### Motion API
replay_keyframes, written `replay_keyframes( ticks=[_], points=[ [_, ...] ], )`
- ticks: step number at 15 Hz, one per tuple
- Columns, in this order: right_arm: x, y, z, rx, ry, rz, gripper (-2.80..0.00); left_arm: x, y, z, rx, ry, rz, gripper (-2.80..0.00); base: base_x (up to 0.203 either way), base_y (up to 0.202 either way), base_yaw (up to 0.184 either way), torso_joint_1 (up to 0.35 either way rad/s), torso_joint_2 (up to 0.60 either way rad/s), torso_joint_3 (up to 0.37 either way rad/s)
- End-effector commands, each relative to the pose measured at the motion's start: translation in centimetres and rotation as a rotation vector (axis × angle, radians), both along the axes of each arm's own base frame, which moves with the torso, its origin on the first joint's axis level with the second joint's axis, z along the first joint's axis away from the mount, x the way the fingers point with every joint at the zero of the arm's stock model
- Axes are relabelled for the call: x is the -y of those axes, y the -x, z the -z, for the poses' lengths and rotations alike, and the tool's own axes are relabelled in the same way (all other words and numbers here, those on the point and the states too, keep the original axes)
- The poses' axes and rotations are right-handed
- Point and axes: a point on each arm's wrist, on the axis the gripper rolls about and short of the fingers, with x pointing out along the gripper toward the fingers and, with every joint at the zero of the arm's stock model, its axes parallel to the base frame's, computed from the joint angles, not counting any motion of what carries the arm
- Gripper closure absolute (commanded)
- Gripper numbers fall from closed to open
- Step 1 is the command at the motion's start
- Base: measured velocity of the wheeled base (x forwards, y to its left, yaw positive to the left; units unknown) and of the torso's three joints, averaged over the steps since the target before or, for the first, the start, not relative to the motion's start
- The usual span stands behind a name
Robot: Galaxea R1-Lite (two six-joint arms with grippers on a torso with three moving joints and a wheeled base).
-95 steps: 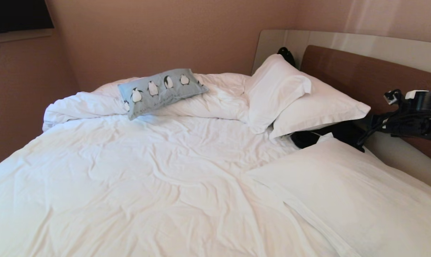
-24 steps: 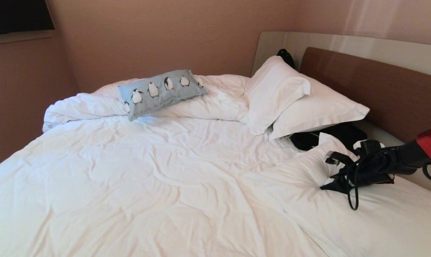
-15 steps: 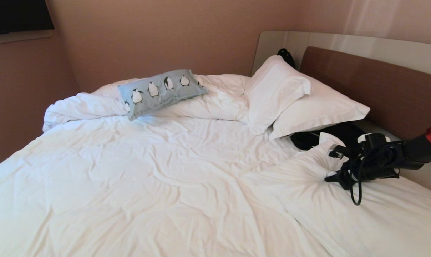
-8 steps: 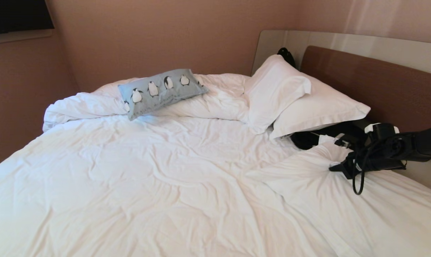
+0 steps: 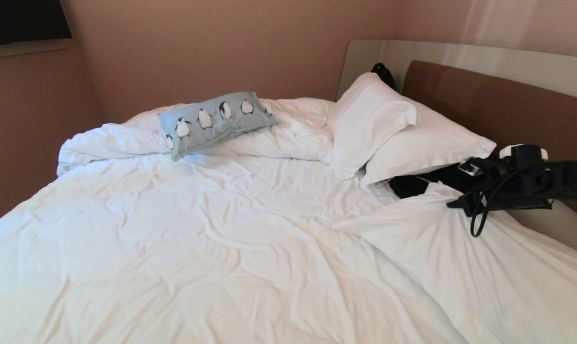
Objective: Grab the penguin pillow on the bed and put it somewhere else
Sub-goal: Place the pillow at the bedside
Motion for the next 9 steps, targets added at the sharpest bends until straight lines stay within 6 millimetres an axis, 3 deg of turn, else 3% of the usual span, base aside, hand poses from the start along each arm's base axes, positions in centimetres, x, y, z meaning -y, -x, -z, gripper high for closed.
replay_keyframes(
  ticks=[1, 9],
  points=[
    [0.4, 0.0, -1.5, 0.019, -0.086, 0.075, 0.0, 0.0, 0.0, 0.0, 0.0, 0.0, 0.0, 0.0, 0.0, 0.0, 0.0, 0.0, 0.0, 0.0],
    [4.5, -0.1, -5.0, 0.123, -0.19, 0.209, 0.0, 0.0, 0.0, 0.0, -0.001, 0.0, 0.0, 0.0, 0.0, 0.0, 0.0, 0.0, 0.0, 0.0]
  ],
)
